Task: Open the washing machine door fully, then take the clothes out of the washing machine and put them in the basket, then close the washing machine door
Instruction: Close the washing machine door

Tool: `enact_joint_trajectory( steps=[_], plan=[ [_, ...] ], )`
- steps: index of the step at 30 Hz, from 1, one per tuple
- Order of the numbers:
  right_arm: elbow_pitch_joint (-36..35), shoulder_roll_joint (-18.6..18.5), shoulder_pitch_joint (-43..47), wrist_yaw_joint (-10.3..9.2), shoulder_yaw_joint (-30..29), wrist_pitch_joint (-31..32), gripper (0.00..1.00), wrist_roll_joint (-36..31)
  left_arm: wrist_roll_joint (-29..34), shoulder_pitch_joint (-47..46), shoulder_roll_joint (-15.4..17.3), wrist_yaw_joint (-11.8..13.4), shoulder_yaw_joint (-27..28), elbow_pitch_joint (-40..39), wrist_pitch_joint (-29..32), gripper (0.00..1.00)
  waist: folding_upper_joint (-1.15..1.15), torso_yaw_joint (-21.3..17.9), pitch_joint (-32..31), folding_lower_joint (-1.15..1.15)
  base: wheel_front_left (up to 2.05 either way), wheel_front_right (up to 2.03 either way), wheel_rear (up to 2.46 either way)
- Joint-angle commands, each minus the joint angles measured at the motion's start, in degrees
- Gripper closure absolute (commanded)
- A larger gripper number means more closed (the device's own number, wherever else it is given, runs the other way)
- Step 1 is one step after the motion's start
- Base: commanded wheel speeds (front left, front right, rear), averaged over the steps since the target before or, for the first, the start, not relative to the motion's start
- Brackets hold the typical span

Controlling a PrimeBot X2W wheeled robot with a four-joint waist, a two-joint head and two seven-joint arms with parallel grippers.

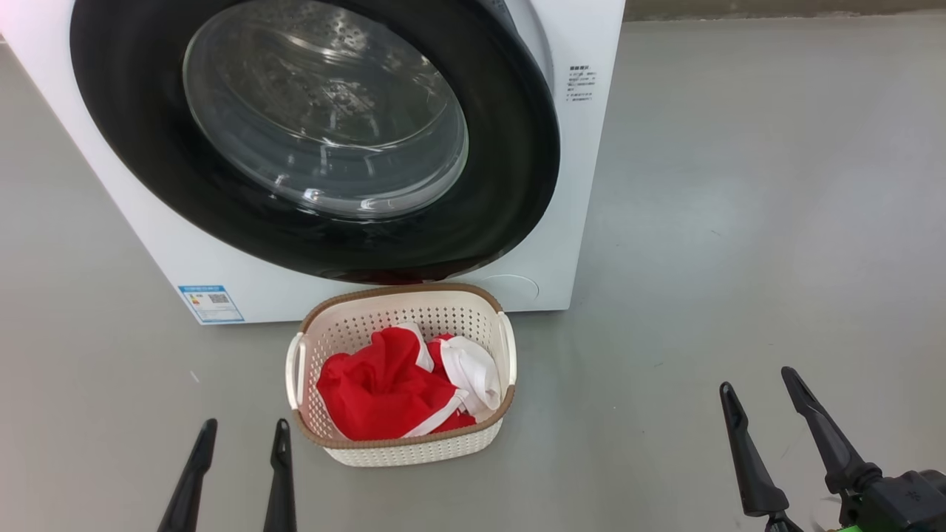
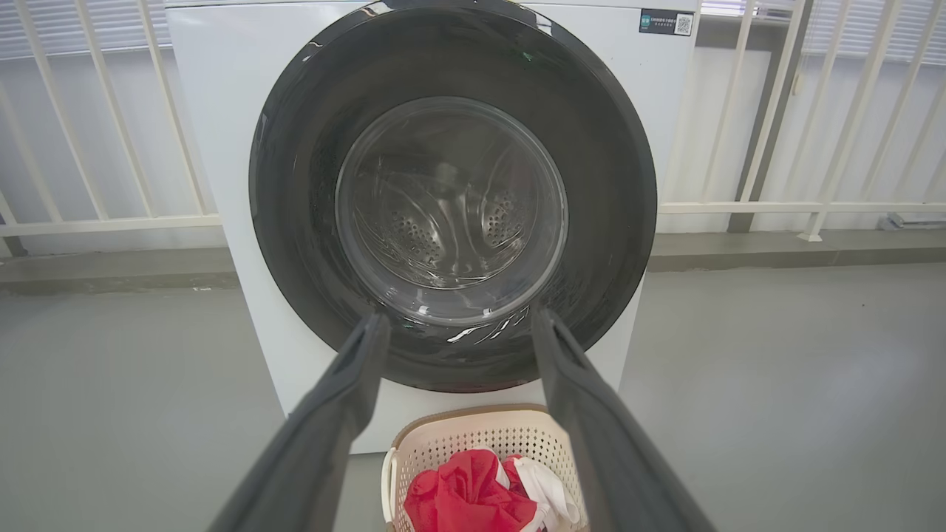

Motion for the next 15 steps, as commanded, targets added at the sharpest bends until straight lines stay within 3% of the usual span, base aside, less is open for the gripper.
enact_joint_trajectory(
  steps=[1,2,3,4,15],
  plan=[
    [-1.5,-0.8,-1.1,0.29,1.2,-0.3,0.51,0.5,0.5,-1.5,0.6,0.6,1.7,-1.9,-0.5,0.00,0.00,0.3,0.1,0.00,0.00,0.00,0.00],
    [-1.4,-0.8,-1.1,0.29,1.3,-0.2,0.73,0.5,0.5,-1.6,0.6,0.6,1.6,-2.0,-0.4,0.00,0.00,0.4,0.2,0.00,0.00,0.00,0.00],
    [-1.4,-0.8,-1.1,0.29,1.3,-0.2,0.73,0.5,0.5,-1.6,0.6,0.6,1.6,-2.0,-0.4,0.00,0.00,0.4,0.2,0.00,0.00,0.00,0.00],
    [-1.3,-0.8,-1.3,0.29,1.5,0.0,1.00,0.5,0.6,-1.6,0.5,0.6,1.5,-2.1,-0.4,0.00,0.00,0.5,0.3,0.00,0.00,0.00,0.00],
    [0.3,-0.8,-8.4,0.29,3.2,1.6,1.00,-0.1,1.7,-4.2,-0.6,0.0,-1.2,-3.8,0.1,0.00,0.00,3.6,3.3,0.00,0.00,0.00,0.00]
  ],
)
